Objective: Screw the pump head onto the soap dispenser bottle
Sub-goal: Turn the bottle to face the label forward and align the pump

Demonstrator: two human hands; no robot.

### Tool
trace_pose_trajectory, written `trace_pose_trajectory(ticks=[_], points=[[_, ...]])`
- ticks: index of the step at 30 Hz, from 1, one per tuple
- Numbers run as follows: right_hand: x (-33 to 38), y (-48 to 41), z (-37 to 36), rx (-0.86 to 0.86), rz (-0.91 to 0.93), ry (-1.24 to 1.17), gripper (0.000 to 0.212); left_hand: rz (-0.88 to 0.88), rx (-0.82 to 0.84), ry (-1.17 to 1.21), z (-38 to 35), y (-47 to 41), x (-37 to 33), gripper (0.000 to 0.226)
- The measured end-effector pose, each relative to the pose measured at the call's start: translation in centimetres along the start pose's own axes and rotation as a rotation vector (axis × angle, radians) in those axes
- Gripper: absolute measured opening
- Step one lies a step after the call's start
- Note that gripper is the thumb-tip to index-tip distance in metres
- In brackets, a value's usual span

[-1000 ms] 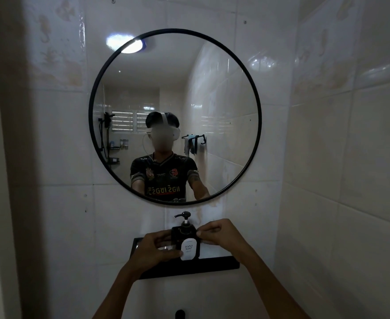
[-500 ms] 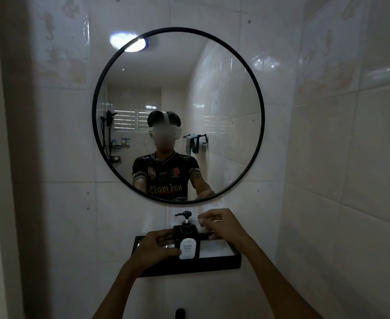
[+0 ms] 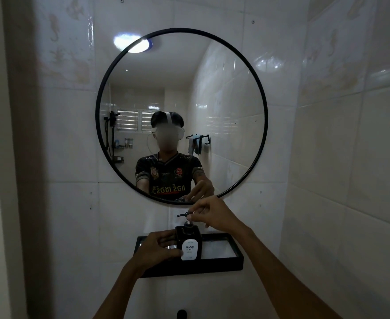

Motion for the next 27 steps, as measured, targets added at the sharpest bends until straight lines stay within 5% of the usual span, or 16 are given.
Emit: trace_pose_trajectory(ticks=[17,27], points=[[0.41,-0.05,0.08,0.219,0.038,0.036,0.030,-0.001,0.005,0.002,-0.05,0.12,-0.19,0.073],[0.31,-0.05,0.23,0.172,-0.038,-0.036,0.022,-0.006,0.018,0.020,0.00,0.17,-0.19,0.071]])
Point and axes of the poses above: each hand's wrist, its own y-axis away from the middle knuckle, its own z-axis out of the back of the hand, x = y × z, the point moved 3 cm from there along -y, towards the middle knuckle, and after that the axes turned 11 degrees about -y, right-handed, at the moved point
